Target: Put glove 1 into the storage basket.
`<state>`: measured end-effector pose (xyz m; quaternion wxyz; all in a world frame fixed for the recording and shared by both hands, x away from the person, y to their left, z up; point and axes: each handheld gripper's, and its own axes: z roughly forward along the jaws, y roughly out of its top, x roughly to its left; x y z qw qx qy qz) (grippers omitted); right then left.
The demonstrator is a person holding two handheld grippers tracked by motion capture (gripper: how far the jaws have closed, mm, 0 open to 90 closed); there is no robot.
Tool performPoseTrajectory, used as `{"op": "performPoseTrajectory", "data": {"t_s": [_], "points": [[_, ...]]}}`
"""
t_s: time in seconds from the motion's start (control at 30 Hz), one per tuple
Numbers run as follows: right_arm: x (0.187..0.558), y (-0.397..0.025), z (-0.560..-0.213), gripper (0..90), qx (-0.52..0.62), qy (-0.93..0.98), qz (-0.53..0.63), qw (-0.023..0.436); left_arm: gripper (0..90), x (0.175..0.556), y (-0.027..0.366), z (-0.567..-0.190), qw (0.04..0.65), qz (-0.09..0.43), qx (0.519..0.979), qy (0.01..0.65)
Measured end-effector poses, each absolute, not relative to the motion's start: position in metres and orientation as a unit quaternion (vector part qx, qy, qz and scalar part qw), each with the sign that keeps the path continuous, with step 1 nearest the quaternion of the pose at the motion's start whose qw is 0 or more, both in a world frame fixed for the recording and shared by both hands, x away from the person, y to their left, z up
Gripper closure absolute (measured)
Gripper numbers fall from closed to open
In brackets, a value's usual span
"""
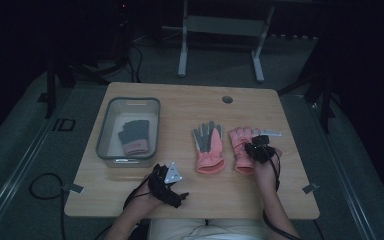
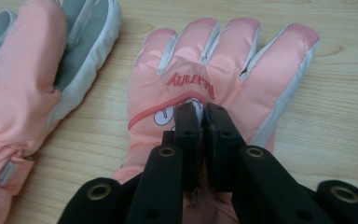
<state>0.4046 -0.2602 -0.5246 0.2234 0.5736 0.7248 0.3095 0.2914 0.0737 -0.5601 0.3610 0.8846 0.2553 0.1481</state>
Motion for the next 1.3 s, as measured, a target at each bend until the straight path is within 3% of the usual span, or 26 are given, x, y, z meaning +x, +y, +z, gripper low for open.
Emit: {"op": "performPoseTrajectory", "data": {"t_s": [0.27, 0.4, 0.77, 0.97, 1.3], "points": [[0.405, -0.263, -0.516, 75.6, 0.565, 0.73, 0.317, 0.22, 1.5, 0.291, 0.073, -0.56, 0.359, 0.148, 0.885, 0.255], [0.404, -0.268, -0.501, 65.6, 0.528, 0.746, 0.344, 0.215, 1.4, 0.292, 0.073, -0.56, 0.361, 0.148, 0.885, 0.254], [0.411, -0.27, -0.511, 62.0, 0.464, 0.801, 0.306, 0.222, 1.5, 0.291, 0.073, -0.56, 0.361, 0.147, 0.886, 0.252], [0.411, -0.269, -0.527, 64.3, 0.446, 0.816, 0.285, 0.232, 1.4, 0.291, 0.073, -0.56, 0.362, 0.147, 0.885, 0.252], [0.41, -0.267, -0.534, 79.2, 0.463, 0.802, 0.297, 0.233, 1.4, 0.29, 0.071, -0.56, 0.358, 0.149, 0.888, 0.249]]}}
